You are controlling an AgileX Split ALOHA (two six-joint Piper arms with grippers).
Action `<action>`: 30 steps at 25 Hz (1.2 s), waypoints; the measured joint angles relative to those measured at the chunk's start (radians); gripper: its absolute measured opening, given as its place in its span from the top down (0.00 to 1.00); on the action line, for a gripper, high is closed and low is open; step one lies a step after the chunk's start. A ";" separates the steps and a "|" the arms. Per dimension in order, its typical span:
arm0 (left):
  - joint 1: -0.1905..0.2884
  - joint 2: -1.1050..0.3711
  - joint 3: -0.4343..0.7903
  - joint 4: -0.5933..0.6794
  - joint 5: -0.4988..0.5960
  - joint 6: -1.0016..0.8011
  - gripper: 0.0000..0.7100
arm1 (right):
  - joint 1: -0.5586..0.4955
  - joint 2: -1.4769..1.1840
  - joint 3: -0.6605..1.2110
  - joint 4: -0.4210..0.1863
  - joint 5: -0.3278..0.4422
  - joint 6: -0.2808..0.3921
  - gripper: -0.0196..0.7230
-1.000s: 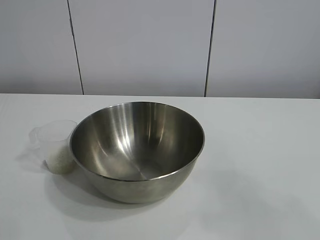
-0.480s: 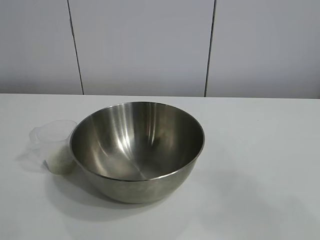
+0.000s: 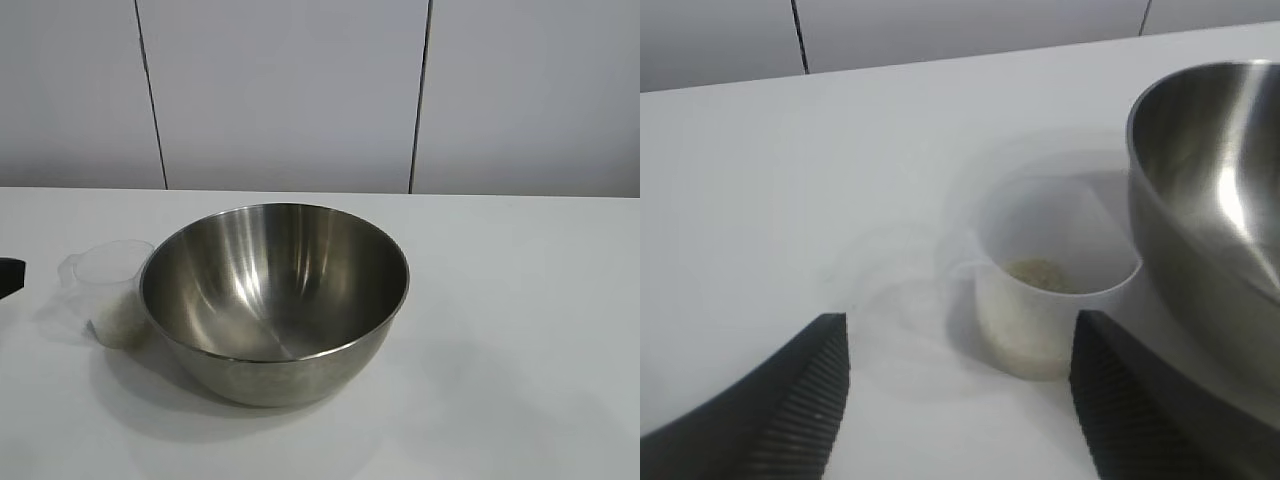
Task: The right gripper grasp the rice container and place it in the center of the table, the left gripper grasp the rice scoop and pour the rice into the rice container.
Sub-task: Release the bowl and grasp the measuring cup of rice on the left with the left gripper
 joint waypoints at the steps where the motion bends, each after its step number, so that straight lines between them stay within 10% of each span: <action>1: 0.001 0.041 -0.011 0.000 -0.025 0.017 0.35 | 0.000 0.000 0.000 0.000 0.000 0.000 0.42; 30: 0.002 0.361 -0.320 0.028 -0.072 0.062 0.44 | 0.000 0.000 0.000 0.000 -0.003 0.000 0.42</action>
